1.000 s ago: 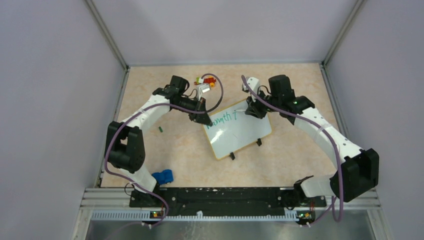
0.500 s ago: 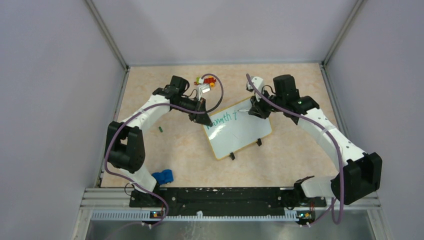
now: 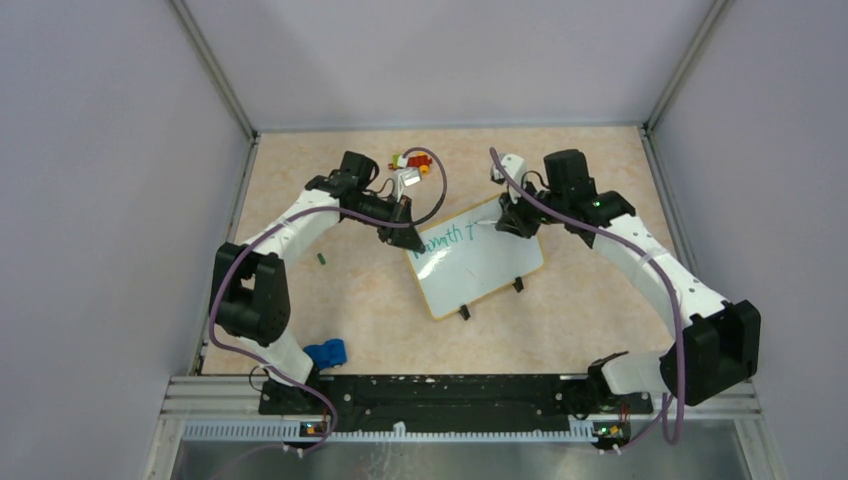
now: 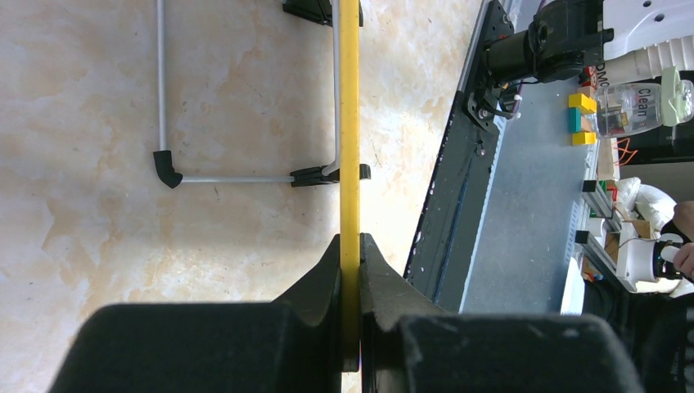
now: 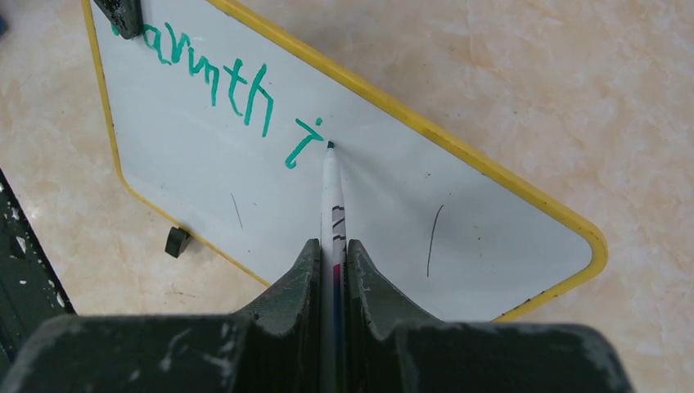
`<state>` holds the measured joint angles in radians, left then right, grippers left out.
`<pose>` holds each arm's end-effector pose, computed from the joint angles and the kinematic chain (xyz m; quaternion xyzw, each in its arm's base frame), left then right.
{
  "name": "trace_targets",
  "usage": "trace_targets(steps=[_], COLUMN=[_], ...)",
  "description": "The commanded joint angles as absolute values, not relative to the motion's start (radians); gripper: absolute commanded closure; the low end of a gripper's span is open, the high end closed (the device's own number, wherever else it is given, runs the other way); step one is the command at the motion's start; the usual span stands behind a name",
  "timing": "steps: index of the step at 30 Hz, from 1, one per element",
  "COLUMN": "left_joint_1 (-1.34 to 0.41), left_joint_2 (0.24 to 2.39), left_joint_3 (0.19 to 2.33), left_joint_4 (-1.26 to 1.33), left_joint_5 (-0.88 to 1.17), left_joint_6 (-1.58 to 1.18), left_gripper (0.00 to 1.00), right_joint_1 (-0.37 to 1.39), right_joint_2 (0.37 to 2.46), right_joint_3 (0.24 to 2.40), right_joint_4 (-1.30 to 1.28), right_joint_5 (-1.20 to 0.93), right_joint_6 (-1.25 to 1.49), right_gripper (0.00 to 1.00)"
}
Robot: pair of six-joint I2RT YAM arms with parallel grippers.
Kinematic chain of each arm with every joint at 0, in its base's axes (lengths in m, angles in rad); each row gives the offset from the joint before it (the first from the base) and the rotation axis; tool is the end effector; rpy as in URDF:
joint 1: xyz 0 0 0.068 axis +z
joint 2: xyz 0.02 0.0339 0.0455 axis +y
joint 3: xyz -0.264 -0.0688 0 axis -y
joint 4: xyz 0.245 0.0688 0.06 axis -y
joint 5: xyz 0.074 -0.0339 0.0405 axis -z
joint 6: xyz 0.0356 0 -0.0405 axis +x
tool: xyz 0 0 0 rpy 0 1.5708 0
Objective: Write a sentence on the whiteboard
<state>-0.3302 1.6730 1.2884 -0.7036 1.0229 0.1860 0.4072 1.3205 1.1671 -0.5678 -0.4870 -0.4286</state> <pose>0.3113 -0.1388 0.2578 0.3292 0.7889 -0.4890 0.1736 0.2552 0.1282 0.3215 -0.4497 0.7678 0.2154 0.4023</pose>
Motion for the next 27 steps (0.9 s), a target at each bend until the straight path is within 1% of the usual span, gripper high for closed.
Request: trace_targets(steps=[1,15,27], left_joint_1=[-0.328,-0.329,-0.329], left_joint_2=[1.657,1.664,1.661], left_joint_3=[1.302,1.306,1.302], left_joint_4=[-0.716,-0.716,-0.716], left_joint_5=[1.030,1.032,1.033], left_joint_6=[0.206,0.206,0.207], left_gripper=[1.00,1.00,1.00], right_joint_1=[0.402,0.409,0.410], right_joint_2=[1.341,1.304,1.324], right_joint_3=[1.173,1.087,1.146], right_joint_4=[-0.529,-0.526,-0.499], right_joint_5=[-0.496,-0.493,-0.484], right_joint_6=[-0.448,-0.451,-0.421], right_gripper=[1.00,1.00,1.00])
